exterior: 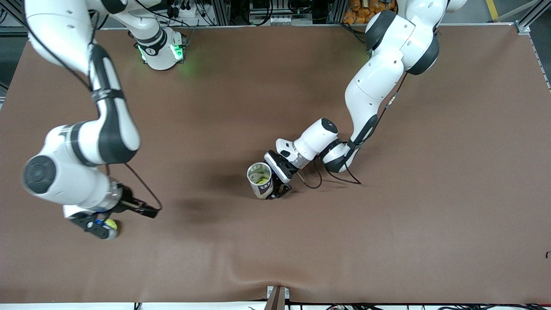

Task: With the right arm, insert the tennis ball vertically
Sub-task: 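Reach and grasp the second tennis ball with the right gripper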

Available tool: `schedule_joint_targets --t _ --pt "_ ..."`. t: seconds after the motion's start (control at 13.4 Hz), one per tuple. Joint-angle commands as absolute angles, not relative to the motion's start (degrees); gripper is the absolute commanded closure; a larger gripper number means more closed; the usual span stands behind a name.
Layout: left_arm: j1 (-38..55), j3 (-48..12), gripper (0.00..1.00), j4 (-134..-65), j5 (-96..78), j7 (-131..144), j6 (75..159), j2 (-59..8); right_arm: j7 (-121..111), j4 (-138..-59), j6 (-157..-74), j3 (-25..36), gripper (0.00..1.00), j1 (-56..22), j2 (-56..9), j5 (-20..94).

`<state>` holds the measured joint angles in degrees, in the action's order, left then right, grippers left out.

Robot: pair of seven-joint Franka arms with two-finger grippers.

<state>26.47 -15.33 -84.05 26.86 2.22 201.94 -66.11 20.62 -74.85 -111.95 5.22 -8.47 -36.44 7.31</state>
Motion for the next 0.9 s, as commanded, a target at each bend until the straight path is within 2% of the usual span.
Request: schedule_joint_targets --t 0.0,0.37,0.6,0.82 --pt "27.3 -14.5 0.22 -83.4 27.7 2.5 202.0 -67.5 6.1 -74.5 -116.2 4.2 0.0 -1.7 -40.2 3.9" --pt "27.3 -14.5 0.22 -83.3 27.6 2.5 202.0 -67.4 -6.1 -74.7 -127.8 4.2 0.0 3.2 -45.9 -3.0" --pt "27.3 -14.5 0.22 -83.3 27.6 2.5 202.0 -67.4 -7.0 -75.6 -129.4 4.2 0.0 3.3 -47.3 -3.3" --pt "27.3 -14.5 0.22 -83.3 27.6 2.5 202.0 -67.3 -7.1 -76.1 -134.5 4.2 0.0 3.7 -49.2 -3.2"
